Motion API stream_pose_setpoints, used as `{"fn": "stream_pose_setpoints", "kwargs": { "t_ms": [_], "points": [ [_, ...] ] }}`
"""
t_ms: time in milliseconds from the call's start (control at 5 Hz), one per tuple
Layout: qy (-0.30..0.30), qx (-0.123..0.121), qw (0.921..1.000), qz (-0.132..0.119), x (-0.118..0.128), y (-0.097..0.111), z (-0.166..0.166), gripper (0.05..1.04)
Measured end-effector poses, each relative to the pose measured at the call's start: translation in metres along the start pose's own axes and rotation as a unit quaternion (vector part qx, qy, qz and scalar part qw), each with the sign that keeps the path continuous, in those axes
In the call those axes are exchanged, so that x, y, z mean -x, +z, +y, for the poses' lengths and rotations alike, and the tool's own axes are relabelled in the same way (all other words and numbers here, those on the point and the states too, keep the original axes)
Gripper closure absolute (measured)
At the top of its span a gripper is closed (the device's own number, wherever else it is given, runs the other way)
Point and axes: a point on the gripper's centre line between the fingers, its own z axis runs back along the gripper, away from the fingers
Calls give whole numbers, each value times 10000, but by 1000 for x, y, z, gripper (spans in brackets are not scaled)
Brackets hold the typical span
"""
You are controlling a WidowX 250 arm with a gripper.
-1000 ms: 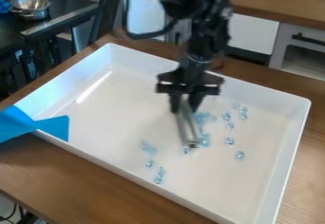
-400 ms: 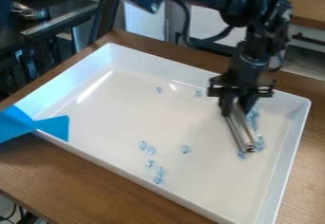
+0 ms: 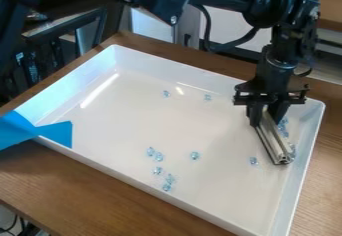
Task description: Sweep into pile
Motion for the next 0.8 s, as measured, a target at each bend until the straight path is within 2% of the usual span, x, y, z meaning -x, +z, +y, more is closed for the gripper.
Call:
{"fn": "stream_pose_setpoints", "kwargs": {
  "t_ms": [200, 400, 600, 800],
  "points": [
    [71, 282, 9995, 130, -7, 32, 14, 713],
    [160, 597, 9979, 184, -22, 68, 46, 713],
    [43, 608, 9981, 5, -49, 83, 92, 713],
    [-462, 181, 9987, -137, -57, 68, 130, 713]
  ]
}}
